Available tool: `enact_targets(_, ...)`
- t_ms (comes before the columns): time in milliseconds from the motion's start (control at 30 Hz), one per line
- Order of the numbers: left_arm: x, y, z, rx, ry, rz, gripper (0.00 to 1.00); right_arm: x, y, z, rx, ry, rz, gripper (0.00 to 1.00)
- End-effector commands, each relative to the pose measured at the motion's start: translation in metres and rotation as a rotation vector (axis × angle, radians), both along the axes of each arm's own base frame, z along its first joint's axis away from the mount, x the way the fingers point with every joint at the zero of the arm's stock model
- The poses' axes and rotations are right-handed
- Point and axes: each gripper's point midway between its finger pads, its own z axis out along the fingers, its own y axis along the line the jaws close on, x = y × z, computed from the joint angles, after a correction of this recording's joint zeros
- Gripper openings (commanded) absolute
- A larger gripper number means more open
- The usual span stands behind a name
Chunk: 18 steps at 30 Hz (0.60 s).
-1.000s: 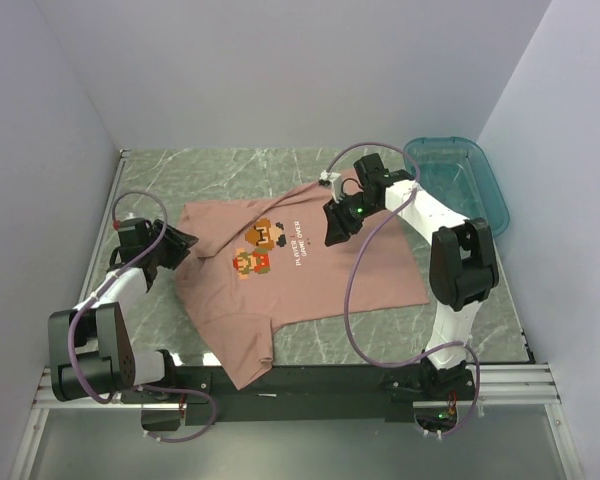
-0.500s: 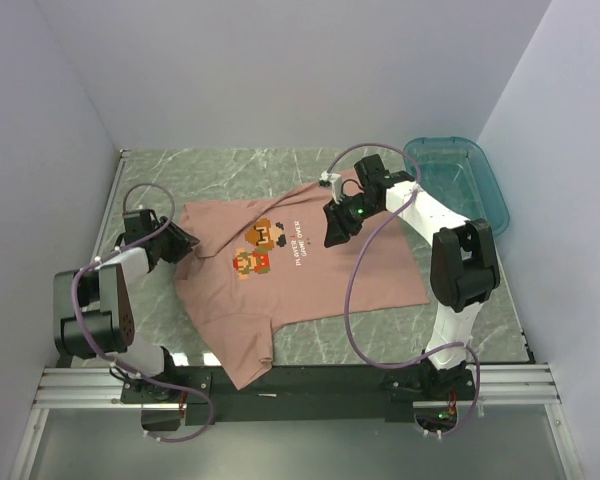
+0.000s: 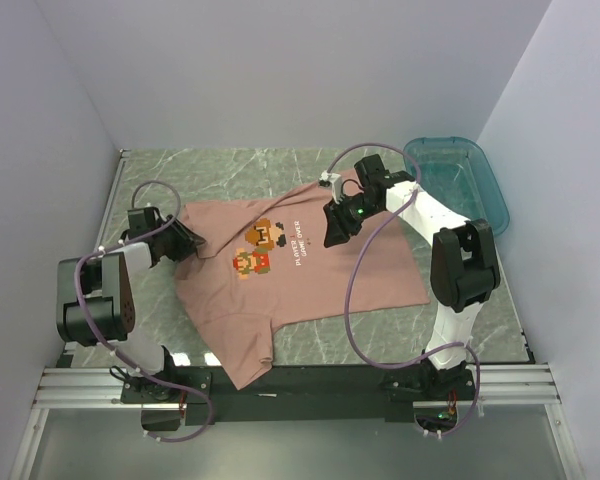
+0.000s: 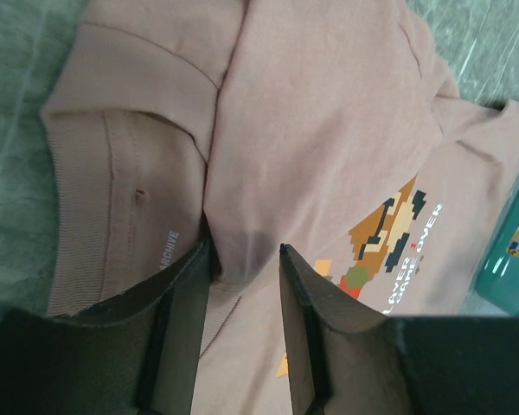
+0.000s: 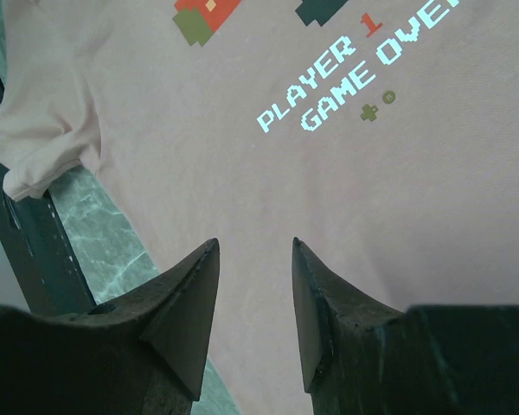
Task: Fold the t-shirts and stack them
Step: Flatten the tshirt out
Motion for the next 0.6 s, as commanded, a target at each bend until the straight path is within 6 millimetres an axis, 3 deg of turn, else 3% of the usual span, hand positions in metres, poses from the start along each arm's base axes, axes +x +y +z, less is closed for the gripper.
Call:
enact_targets(0, 0.010, -0.007, 0.011, 0.002, -0.054, -0.051, 0.43, 0.001, 0.002, 0.026, 0.047, -0.065, 0.015, 0.47)
enact_targets(567, -0.010, -0.010, 0.007, 0.033, 0.009, -0.016, 0.37, 0.002, -0.002, 0.036, 0.065, -0.079, 0.002, 0.47)
